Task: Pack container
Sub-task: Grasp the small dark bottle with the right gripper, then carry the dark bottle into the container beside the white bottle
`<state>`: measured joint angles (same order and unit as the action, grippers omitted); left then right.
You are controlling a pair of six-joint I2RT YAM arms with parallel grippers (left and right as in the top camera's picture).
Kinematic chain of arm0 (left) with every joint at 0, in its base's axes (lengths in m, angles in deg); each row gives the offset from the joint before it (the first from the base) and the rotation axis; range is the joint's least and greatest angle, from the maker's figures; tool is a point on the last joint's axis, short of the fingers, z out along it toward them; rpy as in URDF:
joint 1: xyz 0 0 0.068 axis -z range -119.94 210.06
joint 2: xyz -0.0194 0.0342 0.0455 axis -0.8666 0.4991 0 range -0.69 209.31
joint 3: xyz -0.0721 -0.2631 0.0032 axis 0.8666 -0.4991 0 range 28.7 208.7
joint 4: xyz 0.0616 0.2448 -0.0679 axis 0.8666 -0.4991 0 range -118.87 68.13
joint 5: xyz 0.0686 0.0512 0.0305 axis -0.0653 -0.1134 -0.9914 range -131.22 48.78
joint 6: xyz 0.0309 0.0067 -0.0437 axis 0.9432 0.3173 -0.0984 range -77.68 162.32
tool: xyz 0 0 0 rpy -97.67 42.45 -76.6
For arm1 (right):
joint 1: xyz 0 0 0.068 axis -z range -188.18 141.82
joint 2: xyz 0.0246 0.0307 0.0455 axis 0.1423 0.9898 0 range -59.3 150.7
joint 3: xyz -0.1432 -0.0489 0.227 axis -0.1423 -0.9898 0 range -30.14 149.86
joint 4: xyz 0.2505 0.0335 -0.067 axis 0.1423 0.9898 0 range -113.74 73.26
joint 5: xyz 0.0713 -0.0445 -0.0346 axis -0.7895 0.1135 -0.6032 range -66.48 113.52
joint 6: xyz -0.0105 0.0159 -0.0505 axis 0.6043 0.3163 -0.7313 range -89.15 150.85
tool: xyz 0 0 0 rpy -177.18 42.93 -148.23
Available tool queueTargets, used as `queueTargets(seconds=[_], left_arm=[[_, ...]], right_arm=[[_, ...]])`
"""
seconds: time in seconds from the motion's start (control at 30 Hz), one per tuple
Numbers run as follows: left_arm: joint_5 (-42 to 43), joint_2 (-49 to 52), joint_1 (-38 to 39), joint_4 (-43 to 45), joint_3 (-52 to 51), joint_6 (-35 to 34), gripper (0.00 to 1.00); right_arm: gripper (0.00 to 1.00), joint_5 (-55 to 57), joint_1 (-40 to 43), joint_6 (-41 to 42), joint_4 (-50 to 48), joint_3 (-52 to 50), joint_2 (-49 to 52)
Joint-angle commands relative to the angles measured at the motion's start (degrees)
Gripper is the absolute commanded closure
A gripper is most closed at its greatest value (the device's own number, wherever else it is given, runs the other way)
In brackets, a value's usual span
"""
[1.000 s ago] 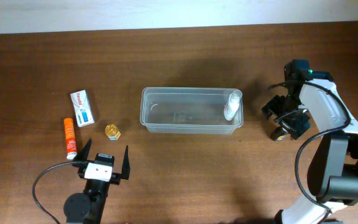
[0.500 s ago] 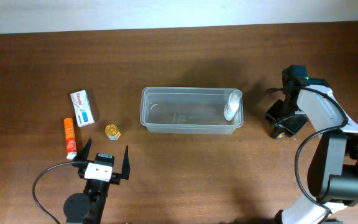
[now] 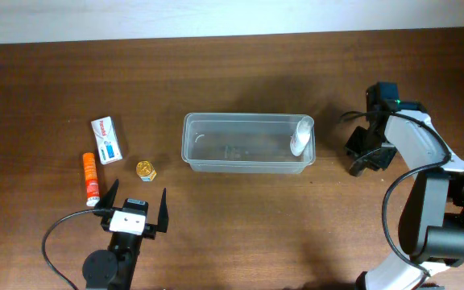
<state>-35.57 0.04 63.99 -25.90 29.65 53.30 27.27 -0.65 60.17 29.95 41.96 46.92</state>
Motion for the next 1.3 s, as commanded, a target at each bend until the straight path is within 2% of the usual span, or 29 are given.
queueTargets(seconds=[0.0,0.23,0.43,0.73,1.0,1.27], left_arm=[[0.59,-0.37,-0.35,0.09,-0.44,0.9,0.01],[0.59,-0.37,-0.35,0.09,-0.44,0.9,0.01],[0.59,-0.37,-0.35,0.09,-0.44,0.9,0.01],[0.59,-0.37,-0.35,0.09,-0.44,0.9,0.01],[0.59,-0.37,-0.35,0.09,-0.44,0.9,0.01],[0.59,-0.37,-0.35,0.09,-0.44,0.9,0.01]], right_arm=[[0.73,-0.13,0.0,-2.43,-0.04,-0.35,-0.76],[0.74,-0.68,0.0,-5.25,4.42,3.98,-0.81],[0.74,-2.64,-0.07,-9.03,11.8,12.31,-2.05],[0.73,-11.82,-2.47,-15.34,17.49,22.73,-8.7],[0.73,-13.86,-12.79,-16.92,15.06,25.22,-17.2],[0.73,-9.84,-24.85,-16.85,12.24,24.9,-15.26]])
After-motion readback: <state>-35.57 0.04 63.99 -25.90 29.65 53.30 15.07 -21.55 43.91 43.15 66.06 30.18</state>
